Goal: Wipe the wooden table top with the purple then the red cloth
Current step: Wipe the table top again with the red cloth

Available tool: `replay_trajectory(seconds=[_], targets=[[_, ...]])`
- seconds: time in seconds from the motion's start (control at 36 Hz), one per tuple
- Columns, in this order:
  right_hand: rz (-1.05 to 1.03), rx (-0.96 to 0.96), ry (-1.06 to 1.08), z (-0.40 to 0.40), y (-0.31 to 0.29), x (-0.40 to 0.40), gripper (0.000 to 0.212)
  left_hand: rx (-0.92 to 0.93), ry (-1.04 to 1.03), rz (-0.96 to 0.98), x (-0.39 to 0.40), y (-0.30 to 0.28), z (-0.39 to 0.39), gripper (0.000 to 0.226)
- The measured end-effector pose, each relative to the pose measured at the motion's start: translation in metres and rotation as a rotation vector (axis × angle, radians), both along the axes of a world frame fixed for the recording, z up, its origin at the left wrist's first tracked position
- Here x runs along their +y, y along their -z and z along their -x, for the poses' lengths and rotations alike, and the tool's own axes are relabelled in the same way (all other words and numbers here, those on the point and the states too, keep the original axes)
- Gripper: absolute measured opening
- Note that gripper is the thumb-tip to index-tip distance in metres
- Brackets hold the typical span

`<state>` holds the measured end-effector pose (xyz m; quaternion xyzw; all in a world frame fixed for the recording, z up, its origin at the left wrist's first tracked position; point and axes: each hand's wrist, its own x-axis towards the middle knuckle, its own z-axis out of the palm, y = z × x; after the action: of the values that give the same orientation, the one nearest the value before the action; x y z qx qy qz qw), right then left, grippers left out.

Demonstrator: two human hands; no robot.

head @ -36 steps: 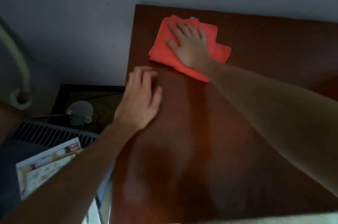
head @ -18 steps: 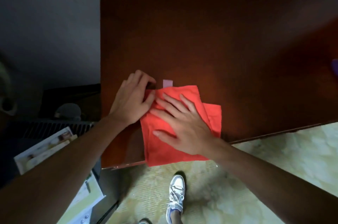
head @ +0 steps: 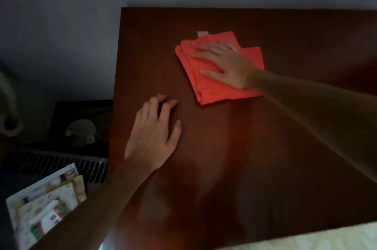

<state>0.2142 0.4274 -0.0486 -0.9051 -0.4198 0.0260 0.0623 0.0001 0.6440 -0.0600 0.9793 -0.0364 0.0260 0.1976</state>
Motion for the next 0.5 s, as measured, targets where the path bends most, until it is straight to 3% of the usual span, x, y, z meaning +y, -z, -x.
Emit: replay_trajectory(seconds=[0.25, 0.42, 0.5], targets=[[0.006, 0.004, 0.079, -0.138, -0.008, 0.015, 0.068, 0.051, 0.009, -0.088, -0.001, 0.001, -0.004, 0.052], [-0.012, -0.007, 0.168, -0.146, -0.007, 0.016, 0.071, 0.05, 0.015, -0.085, 0.0, 0.002, -0.004, 0.053], [-0.07, -0.032, 0.349, -0.13, 0.0, 0.011, 0.073, 0.055, 0.002, -0.091, -0.001, 0.001, -0.004, 0.053]])
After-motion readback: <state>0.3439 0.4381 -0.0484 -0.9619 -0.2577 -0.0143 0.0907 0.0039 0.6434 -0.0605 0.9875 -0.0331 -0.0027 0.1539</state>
